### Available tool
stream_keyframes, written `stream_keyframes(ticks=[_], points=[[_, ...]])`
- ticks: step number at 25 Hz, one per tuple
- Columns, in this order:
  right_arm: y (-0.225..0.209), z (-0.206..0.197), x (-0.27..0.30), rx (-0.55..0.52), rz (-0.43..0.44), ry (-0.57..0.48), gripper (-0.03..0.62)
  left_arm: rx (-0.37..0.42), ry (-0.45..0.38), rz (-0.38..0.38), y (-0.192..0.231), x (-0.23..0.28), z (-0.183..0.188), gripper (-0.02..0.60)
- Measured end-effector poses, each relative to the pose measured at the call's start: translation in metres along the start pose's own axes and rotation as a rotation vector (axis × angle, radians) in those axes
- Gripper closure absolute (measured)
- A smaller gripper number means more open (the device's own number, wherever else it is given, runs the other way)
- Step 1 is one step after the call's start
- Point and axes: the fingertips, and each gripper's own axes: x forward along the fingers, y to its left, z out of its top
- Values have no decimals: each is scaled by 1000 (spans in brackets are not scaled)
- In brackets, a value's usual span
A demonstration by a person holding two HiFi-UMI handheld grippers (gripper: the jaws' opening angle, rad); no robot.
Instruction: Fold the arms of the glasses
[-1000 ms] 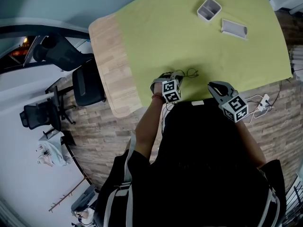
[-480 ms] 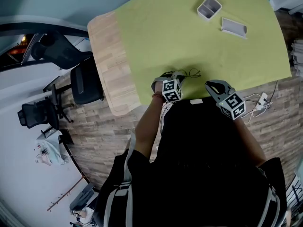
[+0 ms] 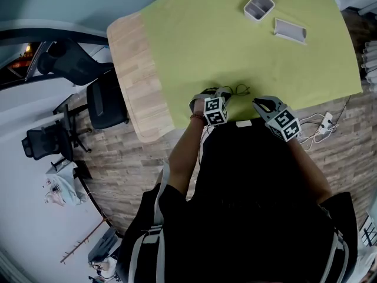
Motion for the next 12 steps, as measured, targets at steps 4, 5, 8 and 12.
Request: stream_keyframes(ticks=[4,5,8,12], points=[[-10,-27,28,-85,-1,134,548,7,1,-14,-5,2,1,560],[-14,-34,35,-119,-2,175,548,8,2,-15,-5,3,1,560],[-23,-48,53,-240,-3,278,548,5,0,-15,-6,2,1,560],[-28,-62,70,-348,6,377,548,-3,-12,-12,-7,2,0,560]])
